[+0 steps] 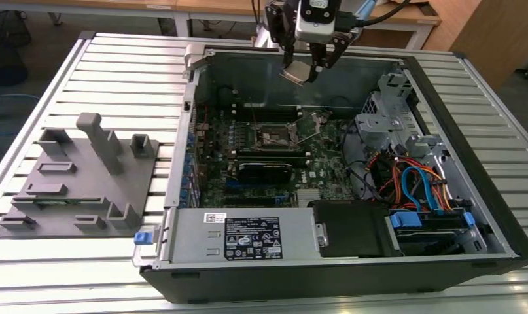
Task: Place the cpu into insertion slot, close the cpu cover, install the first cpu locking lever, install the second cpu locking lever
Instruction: 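Place the cpu into insertion slot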
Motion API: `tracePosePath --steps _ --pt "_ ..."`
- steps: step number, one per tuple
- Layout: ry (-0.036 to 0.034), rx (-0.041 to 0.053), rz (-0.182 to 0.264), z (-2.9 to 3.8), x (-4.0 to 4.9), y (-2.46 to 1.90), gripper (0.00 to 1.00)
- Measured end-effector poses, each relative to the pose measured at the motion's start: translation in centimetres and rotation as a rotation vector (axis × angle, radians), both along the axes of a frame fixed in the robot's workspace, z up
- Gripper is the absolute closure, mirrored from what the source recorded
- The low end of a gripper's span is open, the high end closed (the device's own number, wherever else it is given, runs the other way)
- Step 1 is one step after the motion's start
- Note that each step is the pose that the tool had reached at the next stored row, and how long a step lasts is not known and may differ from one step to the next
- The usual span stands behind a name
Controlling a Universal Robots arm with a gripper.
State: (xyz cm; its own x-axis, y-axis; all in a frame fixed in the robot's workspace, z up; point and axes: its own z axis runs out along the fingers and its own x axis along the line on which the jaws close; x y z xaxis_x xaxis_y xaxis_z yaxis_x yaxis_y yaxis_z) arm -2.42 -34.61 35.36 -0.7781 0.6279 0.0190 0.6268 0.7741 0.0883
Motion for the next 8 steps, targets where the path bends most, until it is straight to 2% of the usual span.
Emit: tracePosePath --steps 8 --pt "0.0000 0.0000 -0.017 -0.01 0.00 0.00 0.46"
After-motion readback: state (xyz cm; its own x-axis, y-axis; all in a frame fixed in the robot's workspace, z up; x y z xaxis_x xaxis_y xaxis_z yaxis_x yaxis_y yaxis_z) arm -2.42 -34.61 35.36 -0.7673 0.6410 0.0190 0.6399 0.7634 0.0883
